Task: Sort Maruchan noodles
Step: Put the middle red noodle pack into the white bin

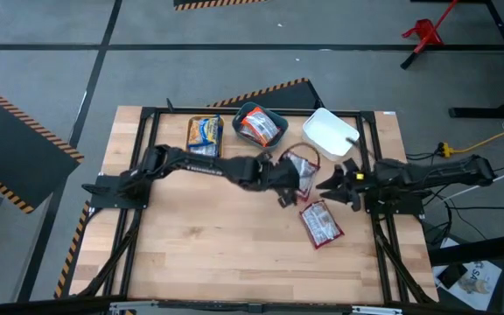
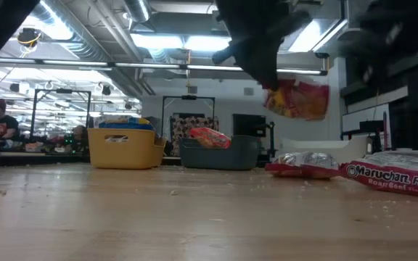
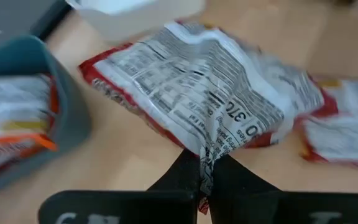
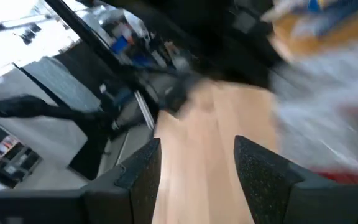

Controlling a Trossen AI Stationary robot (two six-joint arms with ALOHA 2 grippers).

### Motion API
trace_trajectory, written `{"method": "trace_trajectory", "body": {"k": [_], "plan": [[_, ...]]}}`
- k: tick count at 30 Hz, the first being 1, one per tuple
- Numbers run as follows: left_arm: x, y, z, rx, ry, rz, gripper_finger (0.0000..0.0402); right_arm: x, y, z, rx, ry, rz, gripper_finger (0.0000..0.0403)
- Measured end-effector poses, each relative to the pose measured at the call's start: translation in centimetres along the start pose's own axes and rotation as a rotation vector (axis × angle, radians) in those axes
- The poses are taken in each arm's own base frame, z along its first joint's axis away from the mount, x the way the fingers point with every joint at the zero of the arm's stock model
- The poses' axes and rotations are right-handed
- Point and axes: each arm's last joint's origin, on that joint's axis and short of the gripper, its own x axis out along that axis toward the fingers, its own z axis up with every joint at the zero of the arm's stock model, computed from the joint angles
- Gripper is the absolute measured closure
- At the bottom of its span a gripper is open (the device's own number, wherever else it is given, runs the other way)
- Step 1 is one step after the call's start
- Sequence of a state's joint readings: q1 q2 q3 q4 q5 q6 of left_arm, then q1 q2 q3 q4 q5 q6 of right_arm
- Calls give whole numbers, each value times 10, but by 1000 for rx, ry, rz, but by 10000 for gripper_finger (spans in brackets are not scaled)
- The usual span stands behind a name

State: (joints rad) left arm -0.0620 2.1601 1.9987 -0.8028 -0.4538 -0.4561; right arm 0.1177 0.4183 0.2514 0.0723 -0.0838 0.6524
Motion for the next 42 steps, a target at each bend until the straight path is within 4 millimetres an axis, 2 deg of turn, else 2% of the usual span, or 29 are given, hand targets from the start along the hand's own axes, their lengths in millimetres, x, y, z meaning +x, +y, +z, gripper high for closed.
{"method": "trace_trajectory", "body": {"k": [4, 10, 14, 18, 22, 28, 42], "plan": [[13, 26, 15, 14, -26, 33, 399, -7, 20, 27, -72, -69, -11, 212], [30, 65, 49, -48, -194, 45, 399, -23, 44, 62, -190, -160, -97, 212], [37, 89, 65, -81, -272, 37, 399, -29, 50, 73, -233, -199, -159, 212], [45, 105, 74, -124, -332, 41, 399, -31, 51, 75, -233, -218, -193, 212], [57, 108, 79, -151, -390, 16, 399, -30, 50, 75, -228, -221, -202, 212], [83, 100, 69, -162, -368, -22, 399, -31, 50, 76, -225, -233, -213, 212], [133, 106, 65, -370, -496, -72, 399, -31, 50, 76, -223, -234, -212, 212]]}}
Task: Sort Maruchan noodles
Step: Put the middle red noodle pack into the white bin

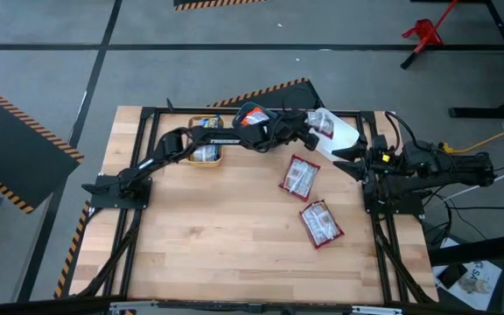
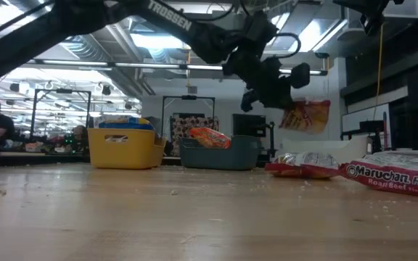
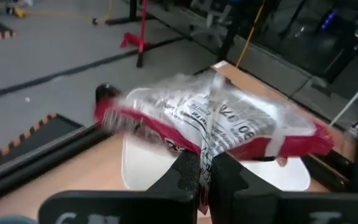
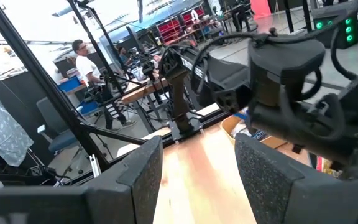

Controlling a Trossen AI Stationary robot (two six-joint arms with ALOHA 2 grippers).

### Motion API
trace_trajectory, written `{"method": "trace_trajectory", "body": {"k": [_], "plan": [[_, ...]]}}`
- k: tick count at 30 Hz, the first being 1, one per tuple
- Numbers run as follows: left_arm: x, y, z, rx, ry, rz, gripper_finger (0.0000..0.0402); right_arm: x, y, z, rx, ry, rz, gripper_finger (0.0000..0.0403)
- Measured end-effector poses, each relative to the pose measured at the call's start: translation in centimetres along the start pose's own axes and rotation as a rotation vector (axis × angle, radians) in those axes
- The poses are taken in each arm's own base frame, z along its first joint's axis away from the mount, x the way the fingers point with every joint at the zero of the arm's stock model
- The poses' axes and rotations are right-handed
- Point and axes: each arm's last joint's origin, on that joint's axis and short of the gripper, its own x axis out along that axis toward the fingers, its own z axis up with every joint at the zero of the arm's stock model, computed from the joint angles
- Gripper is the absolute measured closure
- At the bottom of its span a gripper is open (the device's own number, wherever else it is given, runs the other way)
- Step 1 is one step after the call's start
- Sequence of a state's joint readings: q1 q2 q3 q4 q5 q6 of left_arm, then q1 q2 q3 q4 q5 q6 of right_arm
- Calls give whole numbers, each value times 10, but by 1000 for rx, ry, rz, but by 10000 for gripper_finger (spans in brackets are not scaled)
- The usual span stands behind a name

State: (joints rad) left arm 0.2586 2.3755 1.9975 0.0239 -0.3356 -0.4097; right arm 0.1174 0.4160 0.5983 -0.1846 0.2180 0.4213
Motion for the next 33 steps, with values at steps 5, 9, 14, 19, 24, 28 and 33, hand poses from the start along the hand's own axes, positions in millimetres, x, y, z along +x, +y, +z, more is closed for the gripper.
{"method": "trace_trajectory", "body": {"k": [5, 9, 14, 19, 24, 28, 33], "plan": [[8, 1, -6, -46, -26, -36, 399, 0, 0, 0, -1, 3, -1, 212], [16, 3, -15, -89, -27, -59, 399, 0, 0, -1, -2, 6, -2, 212], [25, 6, -30, -172, -7, -101, 391, 0, 0, -1, -2, 8, -3, 212], [29, 9, -35, -231, 1, -88, 365, 0, -1, -2, -4, 16, -7, 212], [30, 10, -32, -231, -17, -95, 351, 0, -1, -3, -8, 34, -14, 212], [29, 7, -27, -226, -68, -130, 331, 0, -2, -5, -10, 50, -6, 212], [30, 12, -22, -235, -70, -166, 311, 0, -3, -7, -17, 79, -14, 212]]}}
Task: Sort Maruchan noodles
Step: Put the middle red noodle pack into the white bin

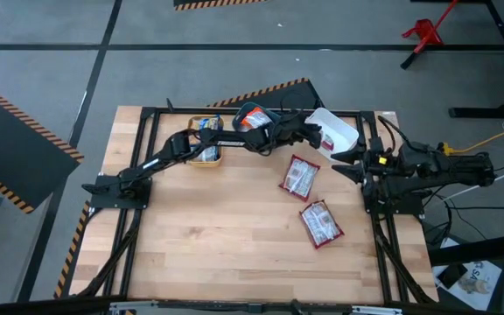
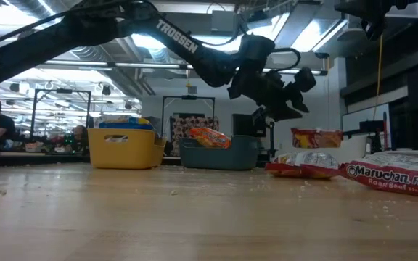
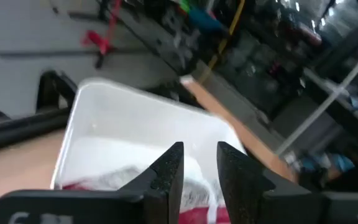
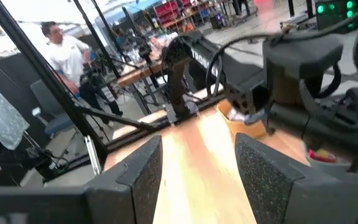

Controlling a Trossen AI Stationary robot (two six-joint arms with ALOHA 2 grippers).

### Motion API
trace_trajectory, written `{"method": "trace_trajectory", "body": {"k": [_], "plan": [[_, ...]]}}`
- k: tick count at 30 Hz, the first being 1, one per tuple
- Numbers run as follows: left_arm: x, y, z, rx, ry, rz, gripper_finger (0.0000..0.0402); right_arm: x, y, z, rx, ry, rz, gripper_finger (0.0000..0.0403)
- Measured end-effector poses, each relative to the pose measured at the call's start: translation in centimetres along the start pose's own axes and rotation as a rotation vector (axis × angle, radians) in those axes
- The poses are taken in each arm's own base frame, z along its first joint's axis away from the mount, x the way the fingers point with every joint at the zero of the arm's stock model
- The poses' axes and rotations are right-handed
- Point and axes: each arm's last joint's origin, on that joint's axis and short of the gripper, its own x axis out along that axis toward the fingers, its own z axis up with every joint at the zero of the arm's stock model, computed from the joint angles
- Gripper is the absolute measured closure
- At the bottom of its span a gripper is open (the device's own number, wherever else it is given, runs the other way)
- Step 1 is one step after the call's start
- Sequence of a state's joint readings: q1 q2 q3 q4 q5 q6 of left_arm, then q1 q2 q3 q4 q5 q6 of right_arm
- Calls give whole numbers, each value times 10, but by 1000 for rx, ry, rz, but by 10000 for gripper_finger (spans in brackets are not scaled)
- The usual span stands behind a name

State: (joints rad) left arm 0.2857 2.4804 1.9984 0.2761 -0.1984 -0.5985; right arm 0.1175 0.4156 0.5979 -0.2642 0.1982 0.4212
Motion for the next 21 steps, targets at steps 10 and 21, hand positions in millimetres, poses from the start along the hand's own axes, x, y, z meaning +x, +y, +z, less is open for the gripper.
{"method": "trace_trajectory", "body": {"k": [10, 21], "plan": [[-49, -27, 97, 9, 87, -222, 327, 3, -19, -24, -108, 171, -385, 212], [-149, -54, 199, 266, -6, -112, 341, 44, -30, -59, -339, 491, -646, 212]]}}
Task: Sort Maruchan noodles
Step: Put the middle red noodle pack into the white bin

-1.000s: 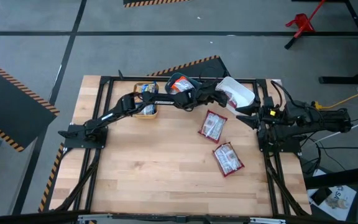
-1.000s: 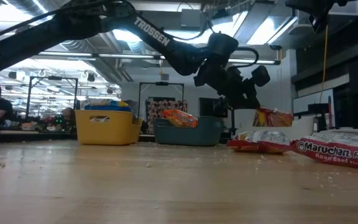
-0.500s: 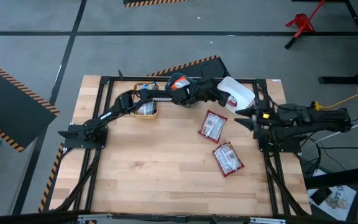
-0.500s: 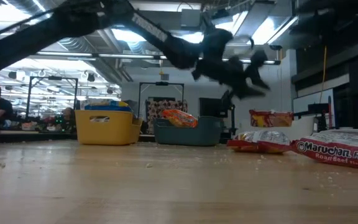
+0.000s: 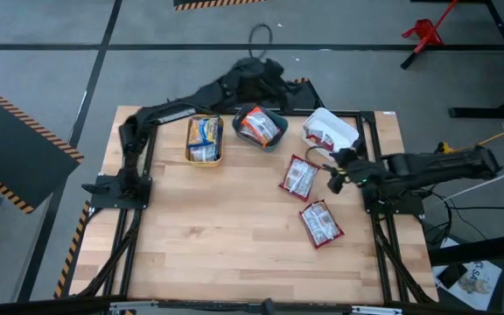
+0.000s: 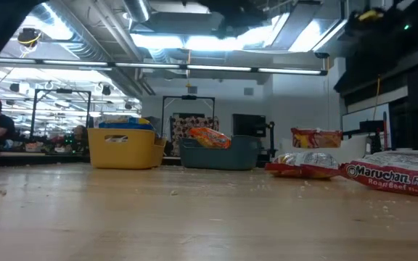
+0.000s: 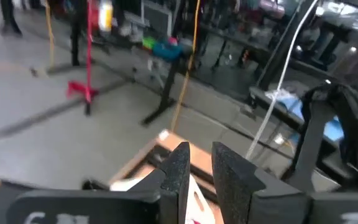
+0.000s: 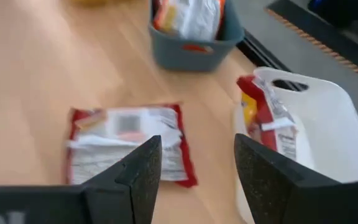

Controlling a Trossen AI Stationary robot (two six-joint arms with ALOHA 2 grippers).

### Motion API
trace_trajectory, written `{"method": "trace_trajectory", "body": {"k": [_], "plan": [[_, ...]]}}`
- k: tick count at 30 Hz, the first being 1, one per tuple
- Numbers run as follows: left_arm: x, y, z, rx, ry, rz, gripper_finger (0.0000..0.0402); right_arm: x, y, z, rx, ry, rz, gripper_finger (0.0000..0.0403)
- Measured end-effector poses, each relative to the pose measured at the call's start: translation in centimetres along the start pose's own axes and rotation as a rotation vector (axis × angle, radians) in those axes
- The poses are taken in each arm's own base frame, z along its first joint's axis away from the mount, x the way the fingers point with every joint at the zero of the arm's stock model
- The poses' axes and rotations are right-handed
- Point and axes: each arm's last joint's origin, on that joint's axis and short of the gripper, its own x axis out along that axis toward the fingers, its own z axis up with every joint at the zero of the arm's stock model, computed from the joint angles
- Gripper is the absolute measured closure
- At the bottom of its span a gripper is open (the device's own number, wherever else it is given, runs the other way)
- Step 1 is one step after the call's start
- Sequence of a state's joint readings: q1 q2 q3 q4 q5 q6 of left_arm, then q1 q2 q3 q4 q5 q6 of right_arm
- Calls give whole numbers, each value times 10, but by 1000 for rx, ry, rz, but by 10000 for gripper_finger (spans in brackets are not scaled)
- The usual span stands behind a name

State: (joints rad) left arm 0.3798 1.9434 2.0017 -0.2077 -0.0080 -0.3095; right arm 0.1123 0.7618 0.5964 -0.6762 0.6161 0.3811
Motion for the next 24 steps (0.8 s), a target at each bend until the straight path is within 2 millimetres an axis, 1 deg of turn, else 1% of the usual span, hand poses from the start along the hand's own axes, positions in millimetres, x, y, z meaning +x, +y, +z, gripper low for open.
{"method": "trace_trajectory", "body": {"k": [1, 5, 8, 13, 17, 24], "plan": [[-5, -1, 3, 15, -1, 5, 341, 6, 2, 0, -14, 21, -32, 212], [-13, -6, 0, 36, 69, 16, 342, 30, 0, -1, -15, 122, -136, 212], [-21, -9, 5, 39, 76, 9, 342, 47, -9, -1, 22, 215, -153, 212], [-21, -6, -2, 68, 147, 28, 342, 70, -30, 1, 78, 305, -156, 212], [-22, -7, -6, 91, 182, 29, 342, 81, -50, 3, 110, 319, -181, 212], [-22, -6, -8, 124, 205, 36, 342, 86, -81, 5, 211, 301, -288, 212]]}}
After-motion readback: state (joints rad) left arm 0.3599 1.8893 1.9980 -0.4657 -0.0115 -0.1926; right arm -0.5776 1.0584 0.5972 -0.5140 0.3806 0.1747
